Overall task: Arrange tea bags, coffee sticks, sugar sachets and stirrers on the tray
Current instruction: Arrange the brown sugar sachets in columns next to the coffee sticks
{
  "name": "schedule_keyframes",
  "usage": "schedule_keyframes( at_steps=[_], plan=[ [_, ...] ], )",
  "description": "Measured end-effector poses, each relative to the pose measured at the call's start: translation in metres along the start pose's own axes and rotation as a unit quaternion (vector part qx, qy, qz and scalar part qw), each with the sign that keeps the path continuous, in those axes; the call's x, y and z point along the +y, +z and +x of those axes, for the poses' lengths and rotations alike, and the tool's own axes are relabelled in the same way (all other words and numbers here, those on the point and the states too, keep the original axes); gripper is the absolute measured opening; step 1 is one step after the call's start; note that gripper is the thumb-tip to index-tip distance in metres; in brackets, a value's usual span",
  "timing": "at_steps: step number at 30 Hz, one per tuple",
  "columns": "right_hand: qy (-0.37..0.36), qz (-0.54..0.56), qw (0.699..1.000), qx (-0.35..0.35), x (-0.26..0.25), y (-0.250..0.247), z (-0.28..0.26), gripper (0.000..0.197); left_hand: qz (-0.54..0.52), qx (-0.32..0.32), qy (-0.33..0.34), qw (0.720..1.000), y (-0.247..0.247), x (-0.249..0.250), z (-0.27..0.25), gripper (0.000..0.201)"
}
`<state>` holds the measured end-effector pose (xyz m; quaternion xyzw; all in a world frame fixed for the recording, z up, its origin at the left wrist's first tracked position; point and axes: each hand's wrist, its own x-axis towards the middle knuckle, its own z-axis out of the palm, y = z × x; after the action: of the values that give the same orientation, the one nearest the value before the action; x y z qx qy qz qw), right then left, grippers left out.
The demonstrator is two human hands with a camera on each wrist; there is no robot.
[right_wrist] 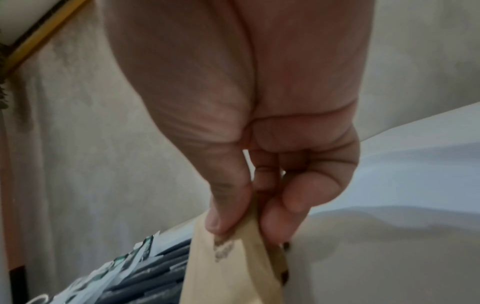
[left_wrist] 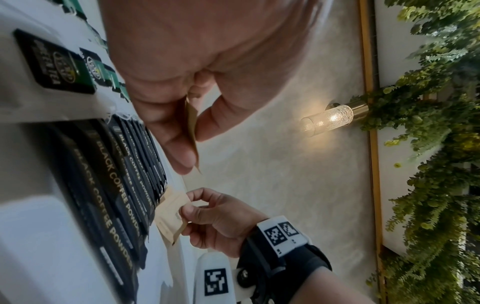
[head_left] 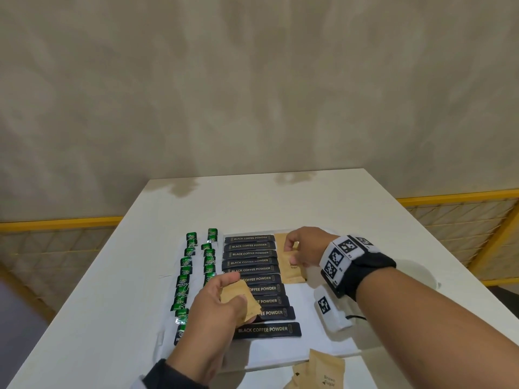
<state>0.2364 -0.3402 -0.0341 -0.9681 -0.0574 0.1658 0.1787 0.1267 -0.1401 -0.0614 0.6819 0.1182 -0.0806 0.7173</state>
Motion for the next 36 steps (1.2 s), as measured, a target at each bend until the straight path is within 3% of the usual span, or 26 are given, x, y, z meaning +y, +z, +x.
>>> schedule_keyframes(
  at_steps=[5,11,15,19,21,23,26,30,36],
  plan=[
    [0.02,-0.028,0.999,-0.019,0.001,0.0,0.001,0.018,0.001,0.004,0.001,1.0,-0.002,-0.002,0.001,0.039],
    [0.028,0.015,0.999,0.009,0.003,0.012,0.002,0.023,-0.004,0.001,-0.004,1.0,0.001,-0.003,0.0,0.039],
    [0.006,-0.047,0.999,0.023,0.004,0.011,0.0,0.028,-0.008,0.004,-0.004,1.0,0.001,-0.002,-0.002,0.041],
    [-0.002,0.035,0.998,0.046,-0.005,-0.002,-0.014,0.014,-0.02,0.003,0.007,1.0,0.002,0.001,-0.004,0.051],
    [-0.033,0.078,0.996,0.023,-0.016,-0.01,-0.025,0.013,-0.024,0.008,0.018,1.0,0.004,0.003,-0.004,0.054],
    [-0.062,0.179,0.978,-0.083,-0.028,-0.012,-0.038,0.021,-0.019,0.019,0.036,0.999,0.007,0.005,-0.005,0.055],
    [-0.071,0.328,0.916,-0.218,-0.037,-0.005,-0.051,0.024,-0.005,0.034,0.067,0.997,0.012,0.006,-0.005,0.048],
    [-0.063,0.374,0.902,-0.205,-0.034,0.003,-0.058,0.008,0.036,0.052,0.086,0.994,0.014,0.004,-0.006,0.041],
    [-0.045,0.382,0.914,-0.133,-0.028,0.012,-0.068,0.012,0.068,0.042,0.095,0.992,0.015,0.011,-0.016,0.033]
  ],
)
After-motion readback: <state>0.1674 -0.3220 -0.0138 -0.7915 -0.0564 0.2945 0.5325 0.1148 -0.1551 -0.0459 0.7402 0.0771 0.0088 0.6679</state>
